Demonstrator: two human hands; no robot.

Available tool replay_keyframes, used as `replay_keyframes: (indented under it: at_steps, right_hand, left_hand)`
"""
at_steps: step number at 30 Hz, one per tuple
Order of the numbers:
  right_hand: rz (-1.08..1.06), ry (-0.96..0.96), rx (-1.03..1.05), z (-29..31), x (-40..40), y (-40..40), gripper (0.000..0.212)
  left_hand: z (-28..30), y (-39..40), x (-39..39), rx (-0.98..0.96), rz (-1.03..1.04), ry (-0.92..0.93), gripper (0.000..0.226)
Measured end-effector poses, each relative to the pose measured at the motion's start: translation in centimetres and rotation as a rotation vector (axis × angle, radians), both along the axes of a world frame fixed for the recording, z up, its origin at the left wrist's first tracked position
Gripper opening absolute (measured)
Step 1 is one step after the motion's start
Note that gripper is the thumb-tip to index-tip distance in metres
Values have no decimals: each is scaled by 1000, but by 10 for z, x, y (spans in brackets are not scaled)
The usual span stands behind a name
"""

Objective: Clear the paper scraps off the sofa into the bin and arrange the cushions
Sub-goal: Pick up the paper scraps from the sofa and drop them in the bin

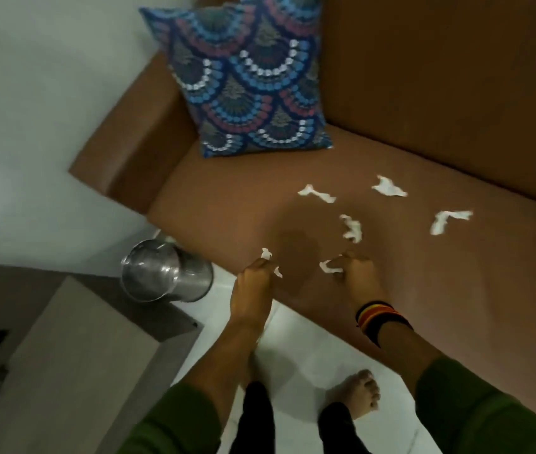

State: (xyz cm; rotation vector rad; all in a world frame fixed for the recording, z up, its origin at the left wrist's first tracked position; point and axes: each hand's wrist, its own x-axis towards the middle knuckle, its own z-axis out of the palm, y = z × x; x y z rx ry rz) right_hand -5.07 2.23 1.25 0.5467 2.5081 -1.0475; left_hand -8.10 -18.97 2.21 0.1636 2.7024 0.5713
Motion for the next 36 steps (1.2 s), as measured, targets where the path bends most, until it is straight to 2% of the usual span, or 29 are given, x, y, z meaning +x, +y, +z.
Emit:
replay_keyframes:
  at_steps: [3, 7, 10, 14, 20, 24, 28, 31, 36]
  right_hand:
    - [107, -1, 34, 1, -32, -77, 30]
    - [180, 69, -124, -10, -77, -183, 22]
    - [244, 94, -103, -28, -109, -253, 26]
    - [377, 65, -68, -63, -149, -337, 27]
    - [476, 5, -21, -129, -191, -428, 28]
    - [597, -43, 33, -180, -207, -463, 42]
    - [717, -75, 68, -205, -197, -464, 67]
    - [738, -27, 129, -193, -182, -448, 80]
    - [751, 273, 319, -133, -165, -397, 82]
  left_hand:
    - [7, -67, -24, -7, 155, 22, 29]
    - [-9, -173, -50, -57, 317, 3, 41]
    - [-32, -241, -69, -33, 467, -59, 39]
    - [-71, -308, -93, -81, 453, -100, 36]
    - [-143, -367, -116, -34, 453, -116, 26]
    - [-189, -387, -125, -39, 432, -197, 28]
    - [-202, -394, -124, -31, 257, -267, 54]
    - [-188, -388, -118, -111, 152, -214, 69]
    - [-137, -355, -120, -204, 23, -69, 86]
